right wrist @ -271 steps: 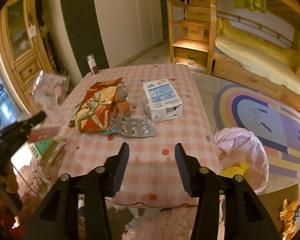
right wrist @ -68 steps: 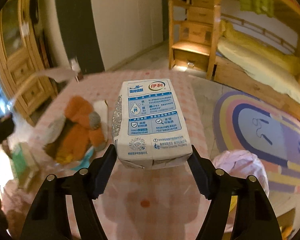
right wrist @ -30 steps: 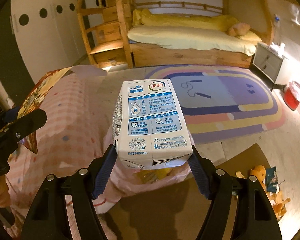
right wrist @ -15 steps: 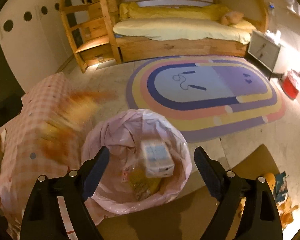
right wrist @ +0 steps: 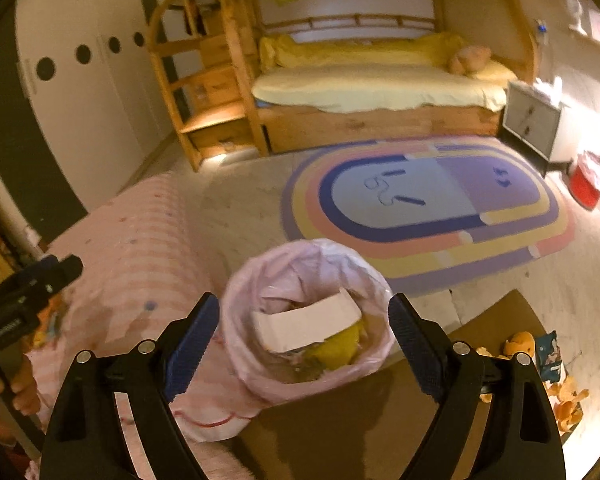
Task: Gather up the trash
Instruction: 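Return the left gripper to the table and grasp the green medicine box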
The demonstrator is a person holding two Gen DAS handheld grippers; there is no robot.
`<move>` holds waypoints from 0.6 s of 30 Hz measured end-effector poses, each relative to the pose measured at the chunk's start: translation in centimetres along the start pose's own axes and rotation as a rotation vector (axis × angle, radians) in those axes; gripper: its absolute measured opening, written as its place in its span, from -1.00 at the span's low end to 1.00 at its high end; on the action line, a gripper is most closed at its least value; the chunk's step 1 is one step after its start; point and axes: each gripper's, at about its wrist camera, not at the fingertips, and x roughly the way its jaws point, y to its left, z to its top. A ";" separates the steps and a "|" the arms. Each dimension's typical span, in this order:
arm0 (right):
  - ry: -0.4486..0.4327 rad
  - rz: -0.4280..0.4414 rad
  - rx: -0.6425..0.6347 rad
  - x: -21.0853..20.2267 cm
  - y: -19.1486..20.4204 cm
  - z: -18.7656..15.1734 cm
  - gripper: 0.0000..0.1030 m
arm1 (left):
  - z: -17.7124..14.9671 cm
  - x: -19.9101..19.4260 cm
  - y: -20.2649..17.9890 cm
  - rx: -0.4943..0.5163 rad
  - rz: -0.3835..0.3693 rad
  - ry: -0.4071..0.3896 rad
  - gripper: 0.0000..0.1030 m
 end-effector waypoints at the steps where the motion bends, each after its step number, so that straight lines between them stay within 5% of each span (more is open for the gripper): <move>1: -0.007 0.008 -0.014 -0.5 0.7 0.0 0.67 | -0.2 -0.5 0.3 -0.005 0.012 -0.003 0.78; 18: 0.001 0.197 -0.277 -1.6 15.2 -1.2 0.66 | -7.6 -12.3 11.2 -0.172 0.311 -0.018 0.78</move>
